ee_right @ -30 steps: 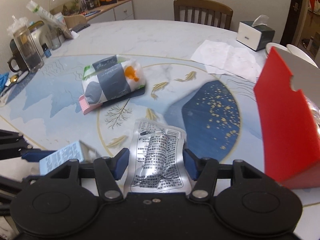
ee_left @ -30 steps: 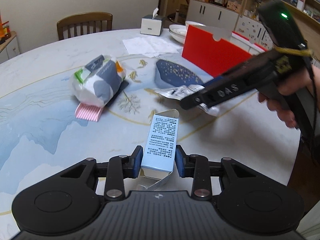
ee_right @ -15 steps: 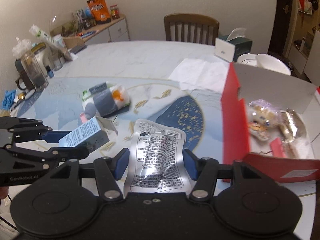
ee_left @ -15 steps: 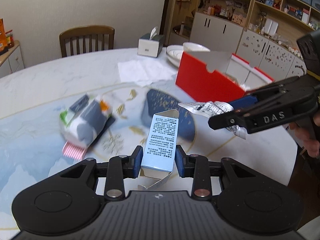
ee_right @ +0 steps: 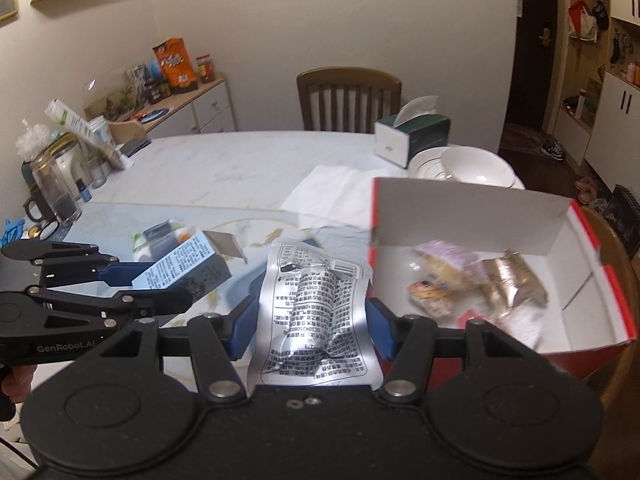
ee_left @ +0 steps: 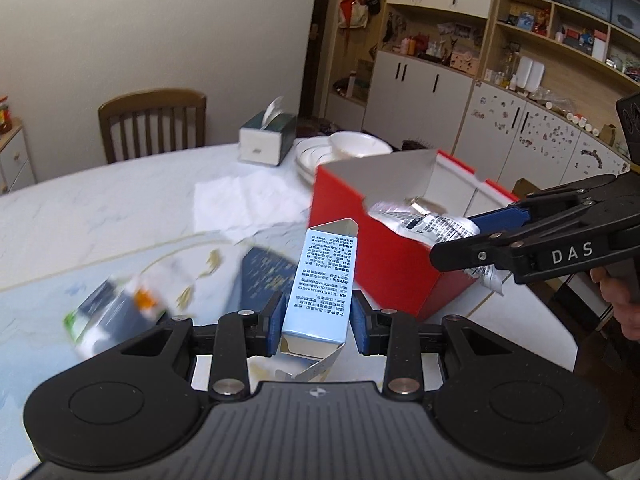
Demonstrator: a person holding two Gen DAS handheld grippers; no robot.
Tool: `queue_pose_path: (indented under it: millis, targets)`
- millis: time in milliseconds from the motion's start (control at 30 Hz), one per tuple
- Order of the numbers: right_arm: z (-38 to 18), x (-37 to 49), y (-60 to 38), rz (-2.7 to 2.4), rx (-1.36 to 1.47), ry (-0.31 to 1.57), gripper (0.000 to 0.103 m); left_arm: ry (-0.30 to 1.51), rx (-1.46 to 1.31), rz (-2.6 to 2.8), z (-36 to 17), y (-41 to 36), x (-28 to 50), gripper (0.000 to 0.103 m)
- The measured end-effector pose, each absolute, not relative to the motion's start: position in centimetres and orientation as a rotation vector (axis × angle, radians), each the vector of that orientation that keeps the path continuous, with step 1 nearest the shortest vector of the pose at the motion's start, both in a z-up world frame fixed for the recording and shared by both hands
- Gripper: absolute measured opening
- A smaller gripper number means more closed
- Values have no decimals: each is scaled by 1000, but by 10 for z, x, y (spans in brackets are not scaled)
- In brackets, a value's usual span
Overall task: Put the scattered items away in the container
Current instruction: 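Carry the foil packet and medicine box with both tools over the box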
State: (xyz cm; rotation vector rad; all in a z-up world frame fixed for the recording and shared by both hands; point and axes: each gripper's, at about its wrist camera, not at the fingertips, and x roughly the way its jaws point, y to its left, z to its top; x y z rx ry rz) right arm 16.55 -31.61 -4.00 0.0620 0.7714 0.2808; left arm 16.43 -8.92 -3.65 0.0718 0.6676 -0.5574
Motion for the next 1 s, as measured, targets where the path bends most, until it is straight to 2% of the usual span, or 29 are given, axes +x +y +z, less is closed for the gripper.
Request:
queue_pose_path:
  millis: [533, 1000]
  targets:
    - [-42, 173, -414, 179, 99, 742, 58, 617, 136, -633, -22, -199, 190, 33]
    - [-67, 206, -486, 69, 100, 769, 58, 650, 257, -649, -40, -276, 225, 33]
